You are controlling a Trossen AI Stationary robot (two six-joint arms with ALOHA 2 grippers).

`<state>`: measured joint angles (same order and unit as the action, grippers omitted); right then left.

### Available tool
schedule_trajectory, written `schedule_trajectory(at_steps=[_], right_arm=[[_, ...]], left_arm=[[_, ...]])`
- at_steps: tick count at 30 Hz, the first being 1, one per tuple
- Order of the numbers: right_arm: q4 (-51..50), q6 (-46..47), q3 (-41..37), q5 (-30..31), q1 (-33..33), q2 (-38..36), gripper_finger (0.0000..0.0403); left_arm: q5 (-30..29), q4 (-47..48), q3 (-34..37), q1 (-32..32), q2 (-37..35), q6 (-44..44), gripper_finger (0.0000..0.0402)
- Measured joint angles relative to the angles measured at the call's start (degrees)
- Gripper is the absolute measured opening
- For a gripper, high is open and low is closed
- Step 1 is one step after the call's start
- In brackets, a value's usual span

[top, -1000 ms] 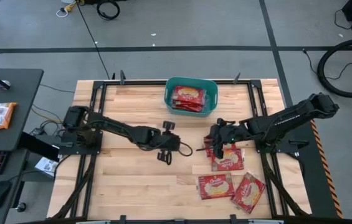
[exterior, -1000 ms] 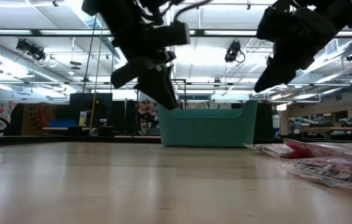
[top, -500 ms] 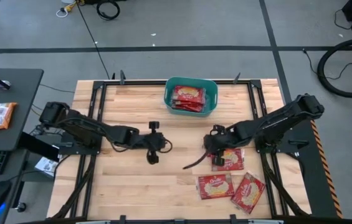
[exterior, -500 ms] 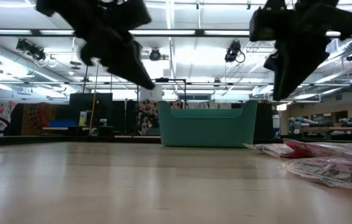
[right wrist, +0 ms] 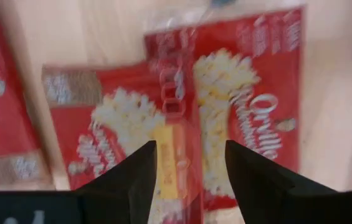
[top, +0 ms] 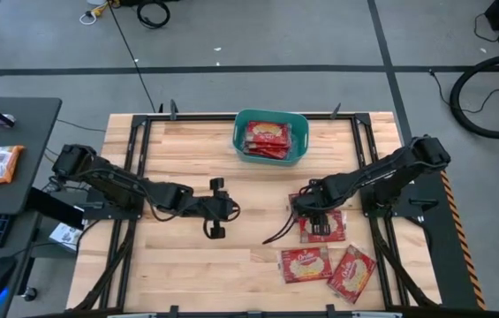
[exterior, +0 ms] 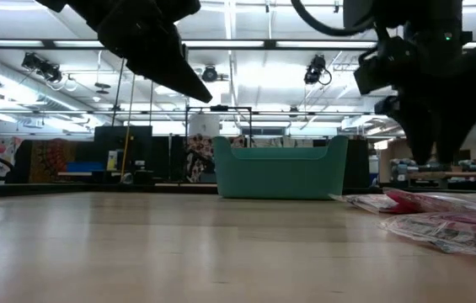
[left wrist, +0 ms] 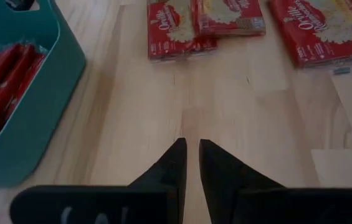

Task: Sort popcorn bags into baskets
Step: Put the red popcorn bag into the blue bin

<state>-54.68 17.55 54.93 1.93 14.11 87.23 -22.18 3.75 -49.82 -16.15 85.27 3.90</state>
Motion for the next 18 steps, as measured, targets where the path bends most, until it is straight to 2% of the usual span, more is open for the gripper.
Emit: schedule_trajectory(at_steps=[6, 10, 18], right_arm=[[1.0, -1.2, -2.1, -2.0, -1.5, 0.1, 0.0192], [0.8, 2.3, -2.4, -1.6, -1.2, 0.1, 0.0183], [1.0, 12.1, -2.4, 4.7, 9.3, 2.1, 0.0169]], left_arm=[[0.0, 0.0, 0.0, -0.5, 0.0, 0.0, 0.0048], [0.0, 0.5, 0.0, -0.5, 0.0, 0.4, 0.0048], [0.0, 0.9, 0.0, -0.5, 0.0, 1.0, 0.0048]])
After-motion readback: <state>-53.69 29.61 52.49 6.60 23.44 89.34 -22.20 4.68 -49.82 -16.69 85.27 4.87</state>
